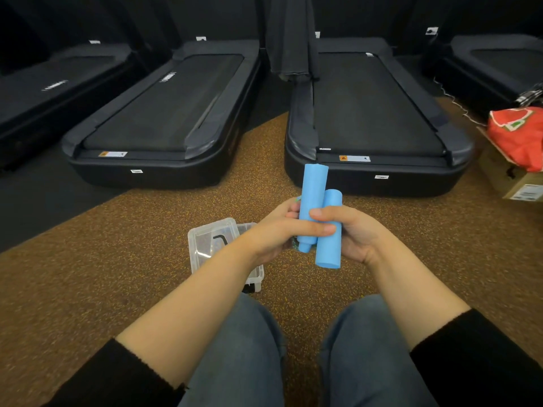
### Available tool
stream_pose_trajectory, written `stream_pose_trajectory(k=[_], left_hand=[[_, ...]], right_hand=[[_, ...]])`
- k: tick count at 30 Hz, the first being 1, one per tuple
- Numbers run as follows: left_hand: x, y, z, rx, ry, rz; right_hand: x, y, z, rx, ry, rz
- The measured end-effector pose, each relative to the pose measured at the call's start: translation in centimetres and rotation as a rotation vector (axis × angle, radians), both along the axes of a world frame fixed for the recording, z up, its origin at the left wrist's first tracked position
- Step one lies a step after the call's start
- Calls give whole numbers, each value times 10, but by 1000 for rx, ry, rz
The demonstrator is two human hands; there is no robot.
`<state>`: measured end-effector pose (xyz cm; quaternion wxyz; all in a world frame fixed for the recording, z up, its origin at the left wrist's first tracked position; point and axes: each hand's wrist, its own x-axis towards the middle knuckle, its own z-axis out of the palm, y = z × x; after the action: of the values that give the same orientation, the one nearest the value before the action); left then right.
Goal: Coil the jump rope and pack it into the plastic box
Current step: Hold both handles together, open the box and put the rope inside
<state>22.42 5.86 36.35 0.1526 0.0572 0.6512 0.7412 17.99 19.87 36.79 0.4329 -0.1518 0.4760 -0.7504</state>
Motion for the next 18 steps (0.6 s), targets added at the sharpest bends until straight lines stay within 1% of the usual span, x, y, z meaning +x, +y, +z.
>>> stream_pose_trajectory(k=[3, 6, 10, 13, 18], left_hand=[[1, 2, 0, -16, 2, 9], [0, 5, 1, -6, 2, 30], [1, 11, -1, 13, -13, 69], [2, 13, -2, 22, -17, 96], [-2, 11, -2, 45, -16, 93]], right_hand=[[-3, 2, 3, 41, 67, 35], [-3, 3, 7, 46, 75, 46], [0, 1, 8, 89, 28, -41], [2, -2, 5, 114, 45, -102], [1, -3, 5, 110, 61, -141]])
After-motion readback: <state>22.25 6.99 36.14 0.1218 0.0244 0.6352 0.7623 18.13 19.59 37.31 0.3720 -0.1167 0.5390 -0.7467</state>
